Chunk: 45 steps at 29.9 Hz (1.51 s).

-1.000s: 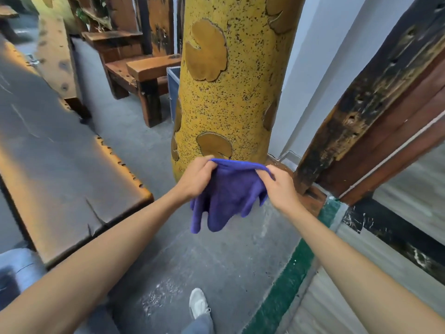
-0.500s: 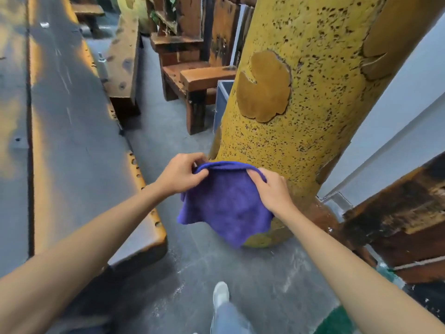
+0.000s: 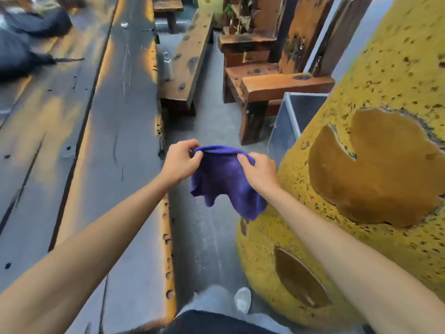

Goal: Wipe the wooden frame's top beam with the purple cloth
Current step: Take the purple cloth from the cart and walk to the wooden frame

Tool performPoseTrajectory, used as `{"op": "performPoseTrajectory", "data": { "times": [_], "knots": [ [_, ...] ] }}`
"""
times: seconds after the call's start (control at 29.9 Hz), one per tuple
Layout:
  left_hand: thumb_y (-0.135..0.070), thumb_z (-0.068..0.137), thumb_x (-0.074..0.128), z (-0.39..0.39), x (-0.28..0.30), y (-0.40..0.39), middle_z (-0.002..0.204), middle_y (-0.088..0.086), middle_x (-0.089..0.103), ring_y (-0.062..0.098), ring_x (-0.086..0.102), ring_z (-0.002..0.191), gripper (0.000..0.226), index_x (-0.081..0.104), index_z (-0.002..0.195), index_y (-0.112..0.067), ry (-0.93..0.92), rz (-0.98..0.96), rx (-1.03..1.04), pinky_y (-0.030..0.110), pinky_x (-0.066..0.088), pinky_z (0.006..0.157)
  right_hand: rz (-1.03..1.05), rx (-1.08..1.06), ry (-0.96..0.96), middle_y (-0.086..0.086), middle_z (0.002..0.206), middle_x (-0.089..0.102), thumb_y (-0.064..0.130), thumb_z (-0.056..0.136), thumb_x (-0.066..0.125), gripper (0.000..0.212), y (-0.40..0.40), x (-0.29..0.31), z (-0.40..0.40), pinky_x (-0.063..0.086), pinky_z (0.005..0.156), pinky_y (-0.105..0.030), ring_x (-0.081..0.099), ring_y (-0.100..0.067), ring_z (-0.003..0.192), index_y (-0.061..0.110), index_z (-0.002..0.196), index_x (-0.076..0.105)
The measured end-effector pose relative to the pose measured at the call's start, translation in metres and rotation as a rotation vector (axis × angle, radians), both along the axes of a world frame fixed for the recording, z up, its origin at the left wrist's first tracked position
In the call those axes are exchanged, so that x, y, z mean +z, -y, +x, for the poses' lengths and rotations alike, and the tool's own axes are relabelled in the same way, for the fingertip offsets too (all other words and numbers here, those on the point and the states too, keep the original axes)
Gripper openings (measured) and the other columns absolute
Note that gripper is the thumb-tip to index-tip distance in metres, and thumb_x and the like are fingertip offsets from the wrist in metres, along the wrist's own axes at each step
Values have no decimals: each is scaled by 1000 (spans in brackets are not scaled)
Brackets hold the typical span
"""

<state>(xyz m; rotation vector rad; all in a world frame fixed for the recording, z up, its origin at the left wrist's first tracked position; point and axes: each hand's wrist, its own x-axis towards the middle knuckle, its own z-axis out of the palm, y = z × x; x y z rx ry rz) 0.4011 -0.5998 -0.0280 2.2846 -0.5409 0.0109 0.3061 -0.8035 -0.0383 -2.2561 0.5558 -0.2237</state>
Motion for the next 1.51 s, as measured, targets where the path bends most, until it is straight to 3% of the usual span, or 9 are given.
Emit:
{"op": "performPoseTrajectory", "data": {
  "times": [0.07, 0.23, 0.43, 0.57, 0.7, 0.97, 1.1, 1.27, 1.51],
  "knots": [
    [-21, 80, 53, 31, -7, 6, 79, 4, 72, 23, 65, 75, 23, 74, 89, -16, 9, 2, 32, 37, 54, 76, 58, -50, -6, 0, 56, 42, 37, 99, 56, 48, 6, -5, 41, 21, 62, -35, 44, -31, 70, 15, 61, 37],
    [-14, 85, 59, 119, -40, 15, 96, 7, 68, 24, 62, 93, 25, 77, 102, -19, 0, 82, 109, 38, 50, 87, 192, -79, -64, 1, 61, 52, 23, 97, 56, 35, 21, -27, 133, 55, 71, -53, 64, -42, 78, 18, 63, 49],
    [-13, 82, 70, 253, -93, 30, 87, 1, 66, 24, 66, 84, 16, 78, 94, -21, -137, 91, 111, 38, 54, 82, 261, -167, -114, -9, 105, 76, 9, 95, 58, 22, 51, -72, 247, 53, 91, -36, 69, -30, 103, 14, 106, 77],
    [-26, 83, 80, 358, -114, 46, 83, 0, 75, 17, 67, 78, 9, 79, 89, -19, -238, 125, -7, 36, 55, 75, 245, -232, -149, -8, 99, 77, 18, 94, 68, 17, 82, -78, 329, 47, 77, -24, 70, -24, 95, 13, 107, 78],
    [-28, 79, 85, 441, -104, 63, 78, -2, 75, 13, 64, 71, 14, 78, 81, -16, -329, 150, -148, 25, 46, 64, 230, -311, -204, -2, 86, 76, 29, 92, 69, 13, 105, -76, 390, 60, 50, -41, 69, -27, 74, 21, 97, 79],
    [-28, 84, 81, 596, -73, 122, 77, -7, 75, 6, 65, 68, 10, 81, 86, -18, -261, 145, -280, 25, 50, 68, 27, -404, -230, 10, 91, 77, 39, 92, 65, 14, 162, -57, 507, 43, 95, -40, 64, -19, 98, 37, 96, 79],
    [-23, 87, 75, 665, -62, 152, 83, 0, 77, 20, 69, 76, 8, 80, 89, -18, -160, 169, -311, 38, 56, 74, 31, -385, -167, 8, 96, 77, 36, 96, 57, 20, 189, -41, 569, 48, 78, -32, 68, -21, 96, 40, 102, 75],
    [-25, 89, 69, 757, -69, 198, 79, -2, 76, 18, 71, 72, 11, 79, 90, -21, -136, 147, -293, 37, 59, 71, 109, -342, -79, 9, 76, 74, 40, 98, 47, 16, 231, -42, 661, 59, 80, -41, 72, -6, 56, 43, 98, 63],
    [-6, 95, 59, 893, -77, 263, 85, 6, 76, 24, 74, 74, 17, 76, 96, -10, -177, 121, -246, 40, 62, 76, 176, -239, -21, -14, 83, 71, 27, 104, 51, 19, 306, -50, 791, 62, 62, -39, 74, -24, 65, 35, 92, 64]
  ]
}}
